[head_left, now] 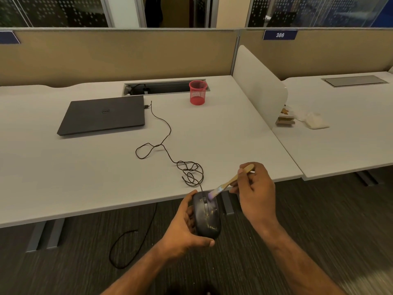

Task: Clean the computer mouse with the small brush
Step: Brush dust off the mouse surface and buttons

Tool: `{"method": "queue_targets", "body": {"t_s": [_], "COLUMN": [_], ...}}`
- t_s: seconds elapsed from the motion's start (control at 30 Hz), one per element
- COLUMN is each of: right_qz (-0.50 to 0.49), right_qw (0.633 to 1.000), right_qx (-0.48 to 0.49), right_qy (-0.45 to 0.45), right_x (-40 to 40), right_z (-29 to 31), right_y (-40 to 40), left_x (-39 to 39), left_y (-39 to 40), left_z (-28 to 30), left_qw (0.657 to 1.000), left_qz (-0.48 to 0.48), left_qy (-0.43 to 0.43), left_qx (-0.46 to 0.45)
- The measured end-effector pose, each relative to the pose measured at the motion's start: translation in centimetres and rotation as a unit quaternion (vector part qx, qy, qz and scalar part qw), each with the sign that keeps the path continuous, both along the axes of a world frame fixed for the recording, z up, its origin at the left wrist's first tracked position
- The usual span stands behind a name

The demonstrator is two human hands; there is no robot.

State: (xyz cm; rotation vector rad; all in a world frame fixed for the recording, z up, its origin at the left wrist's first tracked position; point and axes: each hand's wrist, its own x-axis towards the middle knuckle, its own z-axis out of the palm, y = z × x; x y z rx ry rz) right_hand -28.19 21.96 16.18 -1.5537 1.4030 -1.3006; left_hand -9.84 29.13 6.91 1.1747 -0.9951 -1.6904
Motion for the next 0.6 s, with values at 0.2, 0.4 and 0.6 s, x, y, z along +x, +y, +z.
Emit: {"method": "queue_targets", "body": {"t_s": [0.2,0.4,0.6], "right_qz": [-0.025,-0.013,-0.025], "right_qw": [0.999,0.999,0.997], "right_qx": [0.028,0.035,0.066], "right_qy": [0.021,-0.03,-0.017], "right_x": [-1.2,-0.9,-1.5], "right_z": [-0.2,0.4,-0.3], "right_y": [0.0,0.4,0.7], "left_x": [0.1,0.2,0.3], "left_y": [-0.2,-0.1,-0.1], "left_z": [0.3,0.5,0.7], "left_qw": [1.0,1.0,1.0], "left_qz": [0.01,0.006,0.015], "left_qy": [0.007,0.001,-0.004], "left_qx": [-0.005,-0.004,0.002]}}
